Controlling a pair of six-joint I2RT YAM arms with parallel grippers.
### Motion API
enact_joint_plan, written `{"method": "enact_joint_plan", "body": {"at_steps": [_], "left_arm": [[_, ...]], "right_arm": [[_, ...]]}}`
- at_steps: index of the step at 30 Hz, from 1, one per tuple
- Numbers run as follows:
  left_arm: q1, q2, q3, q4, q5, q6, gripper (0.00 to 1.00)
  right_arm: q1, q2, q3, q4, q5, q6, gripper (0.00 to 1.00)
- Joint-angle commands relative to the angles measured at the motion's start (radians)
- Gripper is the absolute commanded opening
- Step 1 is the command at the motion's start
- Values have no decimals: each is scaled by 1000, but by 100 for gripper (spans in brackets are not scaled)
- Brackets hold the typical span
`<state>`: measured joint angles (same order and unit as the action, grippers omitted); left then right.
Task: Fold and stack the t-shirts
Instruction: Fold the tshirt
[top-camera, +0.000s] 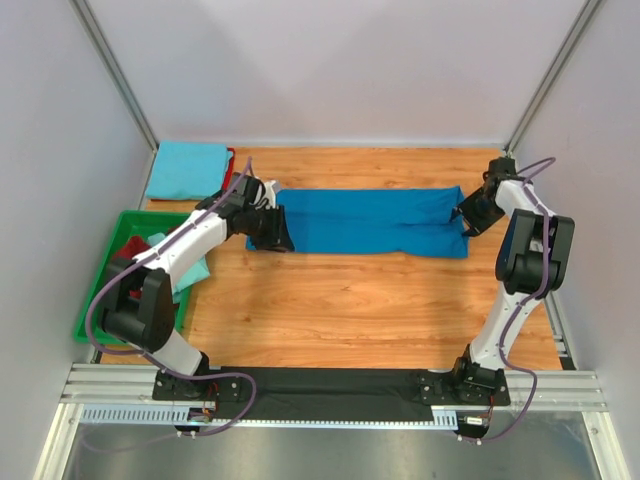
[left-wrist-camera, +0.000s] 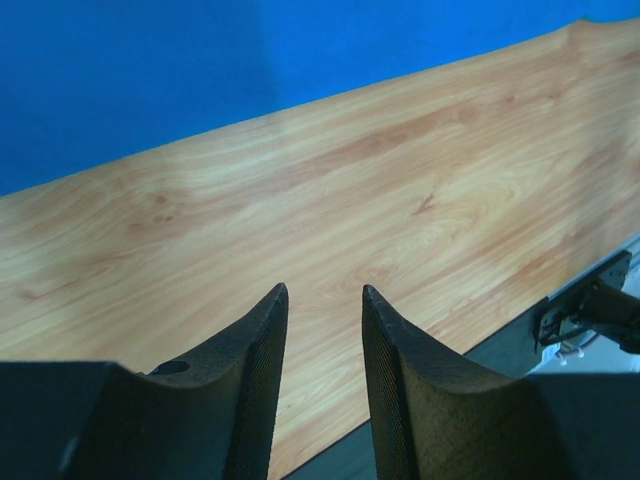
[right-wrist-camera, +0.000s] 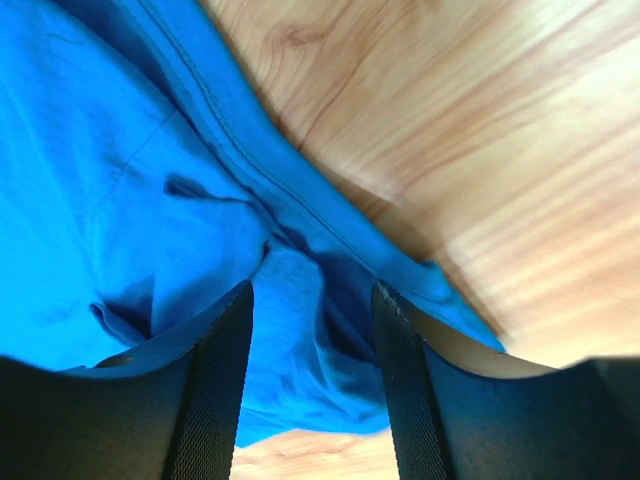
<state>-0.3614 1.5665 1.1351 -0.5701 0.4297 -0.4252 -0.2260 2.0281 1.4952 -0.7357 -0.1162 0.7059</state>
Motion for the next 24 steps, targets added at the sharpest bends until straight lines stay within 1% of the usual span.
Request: {"method": "enact_joint_plan", "body": {"at_steps": [1,4,6,7,8,10,11,15,19,24], "left_arm": [[42,4,71,-27,-69,9,43],[93,42,124,-53,-109,-18,43],[119,99,190,-74,-123,-27,48],[140,119,213,-89,-120,-30,48],[153,154,254,-96,-112,-35,49],[170,173,281,-93,-94,-38,49],[170,178,288,-90,-89,-38,49],[170,162,266,-91,-85,-47,48],[170,110,163,-70,-85,-53,48],[174,70,124,-74,-98,-43,48]], "right_arm": [[-4,-95,53,-28,76,-74,53],[-6,-103,83,-60,92,-56,55],[2,-101,97,-90,64,-23,56],[5,-101,93,-94,52,-4,57],[10,-108,86,-90,38,56,57],[27,-118,56,-70,-3,127,57],[43,-130,21,-36,-23,195,57],[68,-152,-76,84,-53,337,55],[70,-140,-113,116,-68,398,50],[70,-124,-157,191,-89,472,49]]}}
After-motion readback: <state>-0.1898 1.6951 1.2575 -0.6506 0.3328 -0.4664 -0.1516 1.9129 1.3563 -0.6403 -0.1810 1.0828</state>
